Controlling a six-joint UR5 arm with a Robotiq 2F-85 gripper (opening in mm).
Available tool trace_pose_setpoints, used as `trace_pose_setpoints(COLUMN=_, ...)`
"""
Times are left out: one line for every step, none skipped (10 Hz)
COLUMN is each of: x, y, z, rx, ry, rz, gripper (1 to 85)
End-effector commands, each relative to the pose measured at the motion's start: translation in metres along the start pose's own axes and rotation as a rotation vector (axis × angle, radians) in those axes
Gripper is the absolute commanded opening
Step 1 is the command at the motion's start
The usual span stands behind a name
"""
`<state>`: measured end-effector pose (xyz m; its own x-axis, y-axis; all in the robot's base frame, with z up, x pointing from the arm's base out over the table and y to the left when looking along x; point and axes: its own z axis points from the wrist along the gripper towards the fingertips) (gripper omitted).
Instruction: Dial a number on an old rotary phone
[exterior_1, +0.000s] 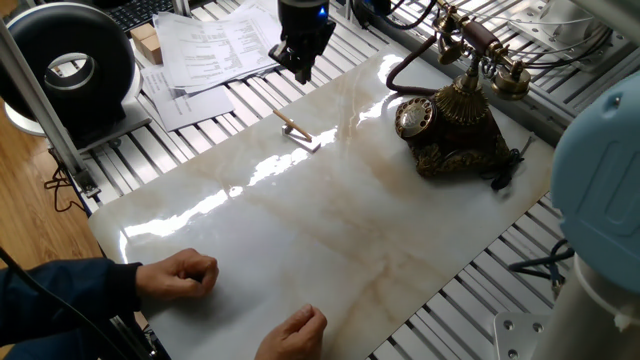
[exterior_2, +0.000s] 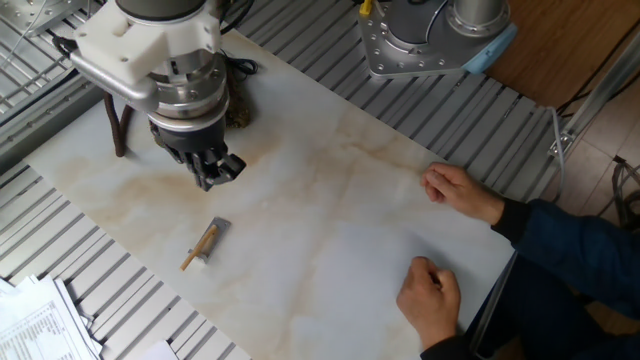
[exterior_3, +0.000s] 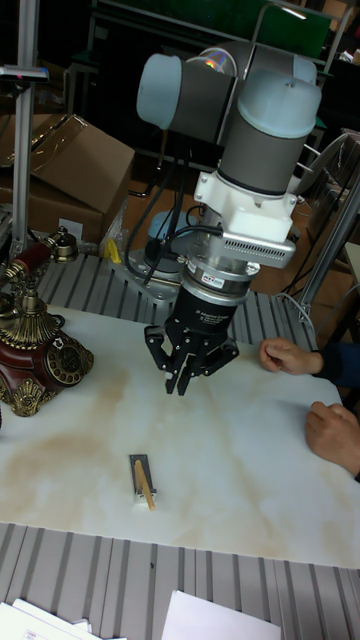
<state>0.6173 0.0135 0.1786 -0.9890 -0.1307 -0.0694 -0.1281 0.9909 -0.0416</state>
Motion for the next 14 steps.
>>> trace_pose_setpoints(x=-0.014, y=0.001, z=0.004, rx=-0.022, ry=-0.032, rz=-0.081, gripper=29.3)
trace_pose_setpoints(x=-0.02, y=0.0, z=0.007, rx=-0.021, ry=-0.035, rz=-0.102, gripper=30.7)
trace_pose_setpoints(x=-0.026, y=0.0, z=0.012, rx=-0.018, ry=-0.033, rz=-0.125, gripper=30.7)
trace_pose_setpoints(x=-0.03, y=0.0, z=0.017, rx=-0.015, ry=-0.028, rz=-0.138, gripper=30.7)
trace_pose_setpoints(x=-0.036, y=-0.001, z=0.024, rx=-0.019, ry=-0.027, rz=-0.145, gripper=30.7)
trace_pose_setpoints(x=-0.043, y=-0.002, z=0.031, rx=-0.022, ry=-0.026, rz=-0.147, gripper=30.7)
trace_pose_setpoints(x=-0.048, y=-0.004, z=0.039, rx=-0.025, ry=-0.027, rz=-0.154, gripper=30.7)
trace_pose_setpoints(x=-0.052, y=-0.008, z=0.047, rx=-0.025, ry=-0.027, rz=-0.165, gripper=30.7)
trace_pose_setpoints(x=-0.056, y=-0.011, z=0.057, rx=-0.031, ry=-0.025, rz=-0.177, gripper=30.7)
trace_pose_setpoints(x=-0.059, y=-0.012, z=0.067, rx=-0.038, ry=-0.021, rz=-0.181, gripper=30.7)
trace_pose_setpoints(x=-0.06, y=-0.011, z=0.075, rx=-0.035, ry=-0.021, rz=-0.179, gripper=30.3)
trace_pose_setpoints(x=-0.063, y=-0.012, z=0.084, rx=-0.026, ry=-0.026, rz=-0.178, gripper=30.0)
trace_pose_setpoints(x=-0.064, y=-0.012, z=0.093, rx=-0.028, ry=-0.031, rz=-0.181, gripper=29.7)
trace_pose_setpoints(x=-0.065, y=-0.012, z=0.101, rx=-0.033, ry=-0.031, rz=-0.19, gripper=29.7)
